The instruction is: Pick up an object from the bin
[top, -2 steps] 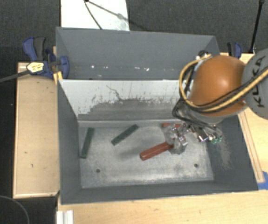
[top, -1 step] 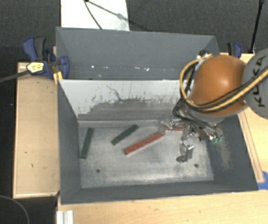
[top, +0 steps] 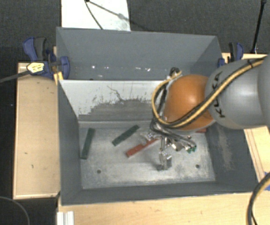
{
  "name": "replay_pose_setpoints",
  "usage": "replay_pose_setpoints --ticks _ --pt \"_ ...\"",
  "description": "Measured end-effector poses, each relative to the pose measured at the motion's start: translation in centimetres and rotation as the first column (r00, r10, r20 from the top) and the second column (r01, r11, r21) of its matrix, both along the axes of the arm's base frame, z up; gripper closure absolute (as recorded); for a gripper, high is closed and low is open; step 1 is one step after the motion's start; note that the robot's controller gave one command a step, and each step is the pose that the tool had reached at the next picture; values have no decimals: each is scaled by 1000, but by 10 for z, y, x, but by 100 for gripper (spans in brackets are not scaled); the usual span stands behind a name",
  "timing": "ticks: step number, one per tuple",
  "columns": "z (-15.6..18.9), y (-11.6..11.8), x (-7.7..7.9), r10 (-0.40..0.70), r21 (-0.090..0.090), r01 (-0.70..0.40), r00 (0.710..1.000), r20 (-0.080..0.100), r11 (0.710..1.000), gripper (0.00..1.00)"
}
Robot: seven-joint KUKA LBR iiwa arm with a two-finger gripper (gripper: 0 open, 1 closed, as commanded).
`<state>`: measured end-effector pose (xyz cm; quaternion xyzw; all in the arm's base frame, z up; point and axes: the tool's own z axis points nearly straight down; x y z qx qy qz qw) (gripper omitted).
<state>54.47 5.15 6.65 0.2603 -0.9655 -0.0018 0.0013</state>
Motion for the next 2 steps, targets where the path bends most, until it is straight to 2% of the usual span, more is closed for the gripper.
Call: replay_pose_setpoints --ticks 1,2 --pt "6 -1 3 -4 0 4 1000 10 1000 100" --pt "4 -2 2 -5 -1 5 1000 6 1000 0"
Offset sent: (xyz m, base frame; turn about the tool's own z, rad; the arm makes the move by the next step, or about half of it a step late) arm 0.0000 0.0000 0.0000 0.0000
